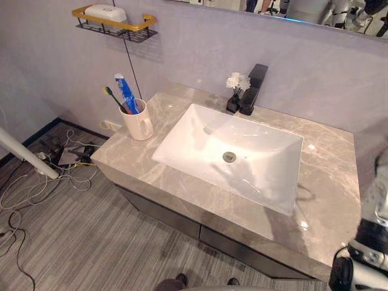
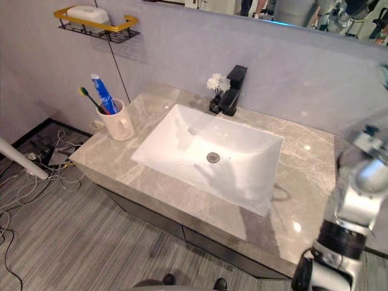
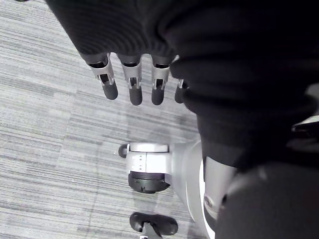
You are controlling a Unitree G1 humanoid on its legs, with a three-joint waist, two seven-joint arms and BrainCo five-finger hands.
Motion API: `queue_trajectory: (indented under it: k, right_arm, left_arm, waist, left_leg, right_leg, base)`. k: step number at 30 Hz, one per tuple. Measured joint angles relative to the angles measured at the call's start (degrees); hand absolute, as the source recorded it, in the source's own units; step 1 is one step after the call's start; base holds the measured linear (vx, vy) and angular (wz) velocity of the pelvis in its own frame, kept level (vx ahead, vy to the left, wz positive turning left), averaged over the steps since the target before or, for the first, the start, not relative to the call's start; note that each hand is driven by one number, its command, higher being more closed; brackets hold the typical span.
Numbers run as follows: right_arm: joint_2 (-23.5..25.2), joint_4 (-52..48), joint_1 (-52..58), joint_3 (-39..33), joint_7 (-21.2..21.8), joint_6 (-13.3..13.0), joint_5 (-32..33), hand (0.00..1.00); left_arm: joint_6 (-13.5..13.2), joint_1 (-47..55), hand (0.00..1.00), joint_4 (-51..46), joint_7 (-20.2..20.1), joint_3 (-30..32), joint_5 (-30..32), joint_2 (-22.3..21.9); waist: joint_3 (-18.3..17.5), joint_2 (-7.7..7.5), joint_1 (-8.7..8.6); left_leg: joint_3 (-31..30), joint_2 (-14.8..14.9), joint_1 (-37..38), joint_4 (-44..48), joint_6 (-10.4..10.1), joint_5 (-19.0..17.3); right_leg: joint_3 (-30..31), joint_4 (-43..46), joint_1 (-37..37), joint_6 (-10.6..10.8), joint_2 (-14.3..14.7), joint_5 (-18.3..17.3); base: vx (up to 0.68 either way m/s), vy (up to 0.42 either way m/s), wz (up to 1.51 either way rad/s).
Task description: Organize washtable
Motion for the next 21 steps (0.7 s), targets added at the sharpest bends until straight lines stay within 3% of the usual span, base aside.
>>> queue_trajectory:
  k: [3, 7, 12, 15, 21]
  right_arm:
    - [6.10, 3.44, 7.83, -9.17, -3.39, 2.08, 2.00, 0.00]
    - [14.03, 2.33, 15.54, -12.73, -6.11, 4.03, 2.17, 0.00]
    - [21.76, 1.49, 21.71, -13.55, -8.17, 6.43, 3.07, 0.00]
    - [22.89, 5.83, 22.73, -13.34, -8.02, 6.60, 4.71, 0.00]
    - [24.17, 28.53, 24.18, -10.79, -2.91, 9.00, 12.39, 0.00]
  left_arm:
    - [1.00, 0.67, 0.00, 0.05, 0.11, 1.87, -0.17, -1.11]
    - [2.11, 2.20, 0.00, 0.05, 0.27, 5.82, -1.03, -3.22]
    - [2.38, 3.18, 0.00, -0.26, 0.48, 7.87, -1.16, -4.16]
    - [2.38, 3.23, 0.00, -0.26, 0.62, 7.95, -1.19, -4.21]
    - [2.47, 3.51, 0.00, 0.04, 1.13, 10.03, -1.44, -4.75]
  waist:
    - [-1.18, 0.75, -0.38]
    - [-2.19, 1.62, -1.76]
    - [-2.48, 1.76, -2.75]
    - [-2.49, 1.72, -2.74]
    - [-2.63, 1.71, -2.96]
  left_leg:
    - [1.00, 0.11, -0.74, -0.59, 0.10, -0.07]
    - [2.01, 0.23, -0.26, -0.38, 0.27, -0.21]
    - [4.91, 0.67, 0.69, 2.21, 1.13, -2.37]
    - [6.14, 0.87, 0.54, 3.40, 1.14, -3.69]
    - [9.23, 0.96, 2.98, 3.23, 1.14, -4.52]
  right_leg:
    - [0.28, 0.09, -0.94, 0.09, -0.01, -0.08]
    - [0.42, 0.81, -0.79, 0.27, -0.21, -0.40]
    - [-0.78, 5.63, -0.90, 0.45, -1.01, -4.77]
    - [-2.35, 7.51, -1.01, 0.70, -1.79, -5.55]
    - [-1.57, 10.68, -0.86, 1.53, -2.88, -6.18]
  base:
    - [0.04, 0.014, -0.08]
    - [0.08, 0.024, -0.06]
    - [-0.01, 0.024, 0.05]
    - [-0.04, 0.034, -0.17]
    - [0.05, 0.032, -0.20]
